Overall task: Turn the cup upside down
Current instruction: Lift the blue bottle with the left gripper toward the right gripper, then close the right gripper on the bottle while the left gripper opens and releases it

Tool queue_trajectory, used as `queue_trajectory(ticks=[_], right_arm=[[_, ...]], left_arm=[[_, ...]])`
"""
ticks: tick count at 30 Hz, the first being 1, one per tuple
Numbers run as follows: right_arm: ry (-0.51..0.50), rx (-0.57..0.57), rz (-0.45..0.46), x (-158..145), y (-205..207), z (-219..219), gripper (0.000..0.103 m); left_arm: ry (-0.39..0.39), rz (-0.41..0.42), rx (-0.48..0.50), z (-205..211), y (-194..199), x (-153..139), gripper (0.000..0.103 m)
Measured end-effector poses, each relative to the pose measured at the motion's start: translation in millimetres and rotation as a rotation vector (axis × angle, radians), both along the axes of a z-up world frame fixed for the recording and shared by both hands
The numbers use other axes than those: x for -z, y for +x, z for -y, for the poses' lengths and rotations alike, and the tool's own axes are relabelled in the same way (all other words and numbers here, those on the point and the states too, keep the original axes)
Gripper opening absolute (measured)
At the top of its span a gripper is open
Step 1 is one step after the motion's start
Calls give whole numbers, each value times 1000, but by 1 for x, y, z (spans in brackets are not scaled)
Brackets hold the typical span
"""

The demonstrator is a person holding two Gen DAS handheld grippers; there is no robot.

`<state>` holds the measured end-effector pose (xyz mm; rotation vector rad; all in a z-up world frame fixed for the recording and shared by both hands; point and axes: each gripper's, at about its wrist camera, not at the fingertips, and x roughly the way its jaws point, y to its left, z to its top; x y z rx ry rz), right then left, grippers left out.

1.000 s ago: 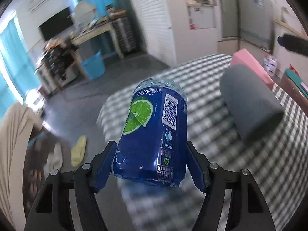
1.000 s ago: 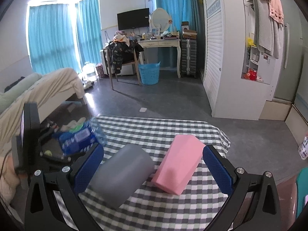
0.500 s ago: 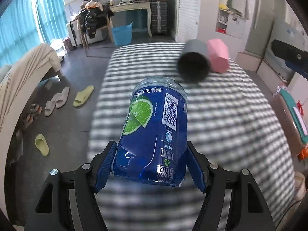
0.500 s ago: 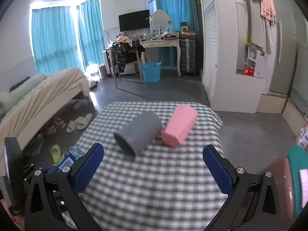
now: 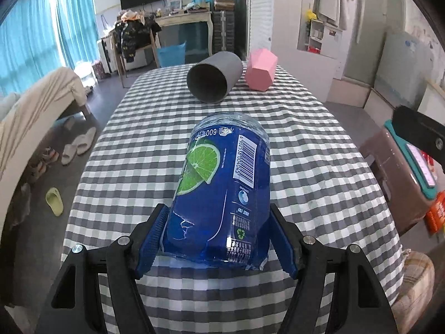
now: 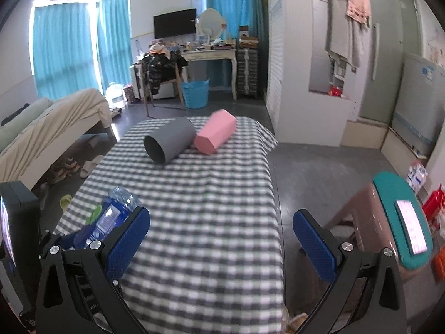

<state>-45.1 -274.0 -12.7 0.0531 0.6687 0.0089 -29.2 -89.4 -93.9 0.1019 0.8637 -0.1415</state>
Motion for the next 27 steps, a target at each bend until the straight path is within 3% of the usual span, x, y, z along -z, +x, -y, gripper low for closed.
queue_trajectory(ticks=[1,3,7,12,15,19,21,27], right_arm=[[1,9,-2,1,-3,3,103],[3,18,4,1,-10,6,103],[0,24,19,-7,-16,8,103],[-5,13,11,-15,-22,3,103],[-18,4,-11,-19,-23,-5,103],[-38,16,-21,-36,-22,-12,103],[-43,10,-38,-41,-16,-19,103],[-13,24,-189,-42,22,-44,103]], left_arm=[[-13,0,5,-1,-1,0,75],[-60,-13,14,-4,-3,2,85],[-121,-25,13,-14,-10,3,85],[-122,8,59,-23,-33,-7,85],[-139,86,108,-38,-55,-18,85],[-168,181,74,-85,-67,-44,90],[-154,251,19,-107,-62,-63,98],[-49,386,-50,-140,-27,-115,102]])
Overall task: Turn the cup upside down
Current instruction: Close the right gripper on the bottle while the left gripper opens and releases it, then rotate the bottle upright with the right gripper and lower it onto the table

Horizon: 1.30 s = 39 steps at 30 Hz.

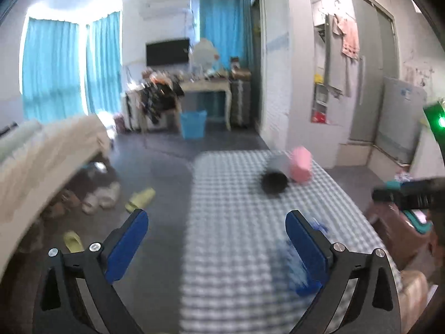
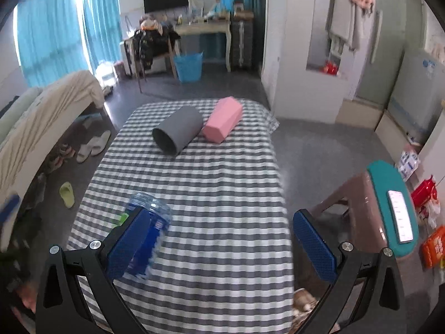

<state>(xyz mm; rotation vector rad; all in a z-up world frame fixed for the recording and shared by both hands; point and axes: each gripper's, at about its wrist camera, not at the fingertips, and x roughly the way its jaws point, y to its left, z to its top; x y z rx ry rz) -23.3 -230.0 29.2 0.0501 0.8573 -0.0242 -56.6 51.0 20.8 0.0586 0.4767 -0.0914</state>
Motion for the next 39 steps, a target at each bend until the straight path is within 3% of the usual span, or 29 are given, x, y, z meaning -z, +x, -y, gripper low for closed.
queue_trajectory(ticks=[2,5,10,12,16,21,30,36,39], right_arm=[[12,-17,-29,-1,12,-12,103],[39,-49,-92,5,29,-31,103],[60,-122,-231,38,51,-64,103],[33,-121,-294,54,60,-74,103],[41,-107,-366,77,74,-85,103],[36,-91,-412,96,81,-92,102],[57,-93,-450,113,89,-92,82],[90,-115,-425,109,88,-90,76],[103,-127,-370,97,83,-85,74]], left_arm=[[-19,35,-32,-9,15,-17,102],[-104,13,31,-17,31,-20,103],[-48,-68,87,-16,38,33,103],[-7,-98,52,-19,45,48,103],[-60,-188,34,-36,58,67,103],[-86,-200,48,-44,54,69,103],[-121,-191,59,-47,48,64,103],[-123,-204,52,-47,50,66,103],[-120,-206,57,-43,50,67,103]])
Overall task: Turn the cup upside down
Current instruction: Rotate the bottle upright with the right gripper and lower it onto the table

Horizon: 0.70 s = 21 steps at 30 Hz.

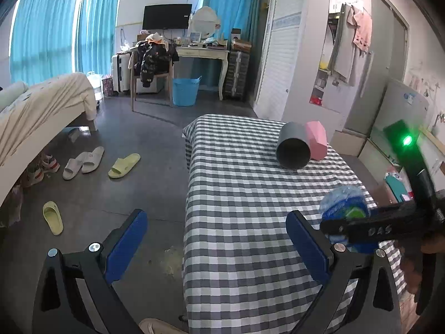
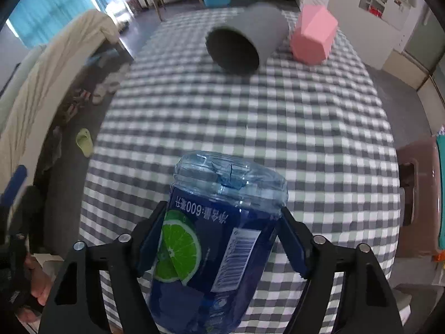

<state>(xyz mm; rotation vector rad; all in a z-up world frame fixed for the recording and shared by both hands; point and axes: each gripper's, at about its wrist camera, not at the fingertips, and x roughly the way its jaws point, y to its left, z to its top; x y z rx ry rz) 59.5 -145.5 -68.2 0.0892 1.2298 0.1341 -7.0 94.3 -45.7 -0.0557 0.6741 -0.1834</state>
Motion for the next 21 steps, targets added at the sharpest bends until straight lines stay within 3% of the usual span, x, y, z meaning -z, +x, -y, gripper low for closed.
queue_trajectory(ticks=[4,7,11,14,21], right_arm=[[-19,-9,147,-24,-11,4,74],[-108,-31,334,-43,-27,0,73],[-172,-39,495,-44,-44,-1,73],[-230,-69,508,-33,-49,-5,73],[-225,-80,510,-26,-52,-5,73]], left_arm=[[4,-8,-10,2,2,2,103],[2,-14,-20,1,4,3,103],[-2,-17,-27,0,5,5,103],[0,-18,-26,0,5,5,103],[9,-27,-27,2,6,8,103]])
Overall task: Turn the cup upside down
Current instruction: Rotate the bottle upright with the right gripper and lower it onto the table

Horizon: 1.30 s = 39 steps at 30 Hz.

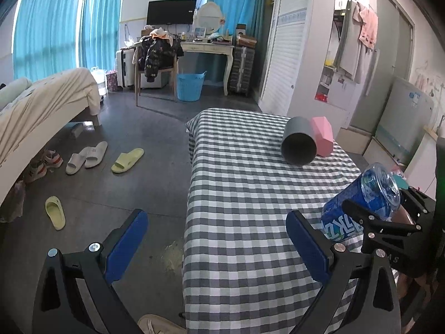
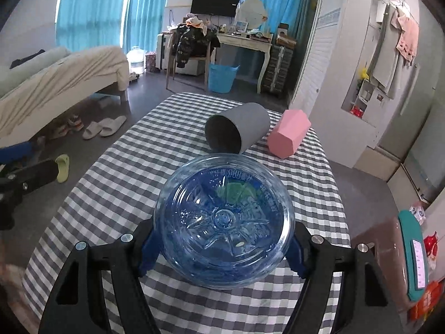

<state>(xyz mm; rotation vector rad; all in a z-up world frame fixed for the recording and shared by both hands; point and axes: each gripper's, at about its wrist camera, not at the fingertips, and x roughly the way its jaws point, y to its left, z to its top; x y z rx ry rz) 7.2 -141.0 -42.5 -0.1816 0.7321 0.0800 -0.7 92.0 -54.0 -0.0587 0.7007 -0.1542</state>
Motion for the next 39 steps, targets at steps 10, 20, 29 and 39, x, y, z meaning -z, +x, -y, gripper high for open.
queue_trajectory(ticks=[10,20,29,39], right_arm=[[50,9,-39,7,19,8,73],[78,35,-83,29,24,13,82],[103,-7,-50,29,25,7,70],[68,-60,-60,34,41,-22,70]], left_arm=[[4,-3,4,1,1,2,103],[20,-18,0,8,2,7,103],[29,-24,-8,8,5,9,103],[42,-33,-12,6,6,11,103]])
